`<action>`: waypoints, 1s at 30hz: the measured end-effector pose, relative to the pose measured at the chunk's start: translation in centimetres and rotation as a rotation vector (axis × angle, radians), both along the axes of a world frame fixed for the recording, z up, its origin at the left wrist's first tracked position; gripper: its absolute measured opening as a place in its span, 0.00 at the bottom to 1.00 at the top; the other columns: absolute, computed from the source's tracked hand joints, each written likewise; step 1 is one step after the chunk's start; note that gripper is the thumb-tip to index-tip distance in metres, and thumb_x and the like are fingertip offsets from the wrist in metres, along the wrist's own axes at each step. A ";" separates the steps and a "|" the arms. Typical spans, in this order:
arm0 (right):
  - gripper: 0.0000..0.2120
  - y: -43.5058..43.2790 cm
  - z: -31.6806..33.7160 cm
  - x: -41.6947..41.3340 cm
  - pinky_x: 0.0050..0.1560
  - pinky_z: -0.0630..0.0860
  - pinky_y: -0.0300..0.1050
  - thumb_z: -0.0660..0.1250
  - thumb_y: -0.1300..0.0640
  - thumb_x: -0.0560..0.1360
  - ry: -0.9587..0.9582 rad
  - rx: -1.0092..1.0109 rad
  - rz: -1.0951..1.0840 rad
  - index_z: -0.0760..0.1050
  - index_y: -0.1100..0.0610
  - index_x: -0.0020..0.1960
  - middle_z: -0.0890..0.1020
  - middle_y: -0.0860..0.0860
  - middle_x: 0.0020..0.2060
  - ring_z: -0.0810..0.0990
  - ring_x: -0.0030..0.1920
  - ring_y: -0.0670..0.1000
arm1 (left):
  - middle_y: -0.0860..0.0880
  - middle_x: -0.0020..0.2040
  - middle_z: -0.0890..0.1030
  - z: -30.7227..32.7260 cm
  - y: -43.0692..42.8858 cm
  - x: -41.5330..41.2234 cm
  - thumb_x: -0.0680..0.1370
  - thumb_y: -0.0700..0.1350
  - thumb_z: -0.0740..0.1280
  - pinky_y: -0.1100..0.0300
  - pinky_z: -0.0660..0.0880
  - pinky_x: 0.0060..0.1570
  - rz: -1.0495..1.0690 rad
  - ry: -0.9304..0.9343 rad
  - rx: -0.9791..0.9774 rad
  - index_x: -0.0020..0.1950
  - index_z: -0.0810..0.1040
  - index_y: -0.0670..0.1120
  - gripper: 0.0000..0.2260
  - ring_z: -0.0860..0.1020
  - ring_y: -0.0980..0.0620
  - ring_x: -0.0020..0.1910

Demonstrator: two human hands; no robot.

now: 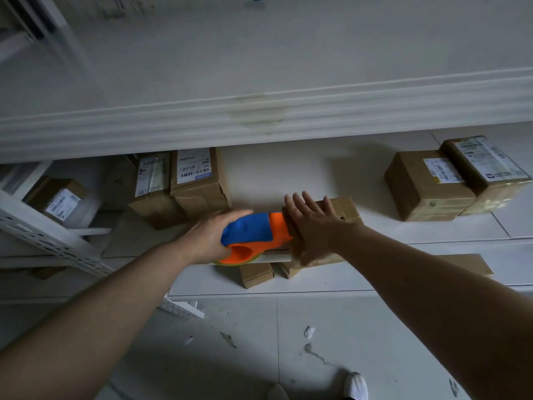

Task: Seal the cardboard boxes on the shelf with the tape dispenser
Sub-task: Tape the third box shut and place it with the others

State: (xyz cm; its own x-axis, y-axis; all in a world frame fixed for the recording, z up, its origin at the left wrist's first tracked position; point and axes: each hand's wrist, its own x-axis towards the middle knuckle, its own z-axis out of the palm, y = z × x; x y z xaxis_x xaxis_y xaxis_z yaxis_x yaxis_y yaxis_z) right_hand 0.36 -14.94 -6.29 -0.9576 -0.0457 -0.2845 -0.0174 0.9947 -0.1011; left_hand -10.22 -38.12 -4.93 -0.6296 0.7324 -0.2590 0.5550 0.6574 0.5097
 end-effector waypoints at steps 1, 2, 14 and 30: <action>0.60 -0.3 -0.2 -0.2 0.72 0.43 0.70 0.73 0.40 0.64 -0.018 0.008 -0.011 0.34 0.55 0.77 0.46 0.56 0.77 0.44 0.77 0.60 | 0.56 0.69 0.69 0.2 -0.1 0.2 0.67 0.36 0.72 0.59 0.69 0.62 0.000 0.011 -0.006 0.74 0.61 0.62 0.41 0.68 0.56 0.67; 0.61 -0.3 -0.2 -0.2 0.72 0.45 0.71 0.74 0.40 0.63 -0.009 0.013 -0.014 0.36 0.54 0.78 0.51 0.56 0.76 0.50 0.76 0.60 | 0.56 0.70 0.69 0.4 -0.2 0.5 0.67 0.37 0.72 0.58 0.70 0.62 -0.005 0.023 -0.001 0.74 0.61 0.62 0.41 0.69 0.56 0.67; 0.62 5.2 1.2 6.6 0.62 0.66 0.40 0.84 0.59 0.56 0.192 -0.800 -0.213 0.45 0.48 0.75 0.63 0.45 0.66 0.66 0.68 0.50 | 0.49 0.65 0.74 7.7 4.8 5.8 0.66 0.39 0.70 0.63 0.67 0.61 -0.069 0.269 0.131 0.74 0.65 0.58 0.38 0.73 0.51 0.63; 0.62 8.8 1.6 8.1 0.68 0.68 0.44 0.83 0.56 0.56 0.220 -0.686 -0.215 0.45 0.49 0.77 0.62 0.47 0.66 0.65 0.65 0.48 | 0.58 0.63 0.72 8.9 1.6 4.1 0.66 0.31 0.70 0.73 0.66 0.53 -0.009 0.257 0.050 0.69 0.65 0.63 0.40 0.73 0.58 0.58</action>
State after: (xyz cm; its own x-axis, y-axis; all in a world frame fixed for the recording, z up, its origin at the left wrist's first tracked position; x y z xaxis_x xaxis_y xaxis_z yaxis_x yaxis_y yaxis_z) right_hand 8.42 -6.14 -4.67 -0.9969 0.0501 -0.0609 0.0786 0.6936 -0.7161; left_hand -6.13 -36.53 3.94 -0.6636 0.7461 -0.0541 0.6763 0.6293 0.3829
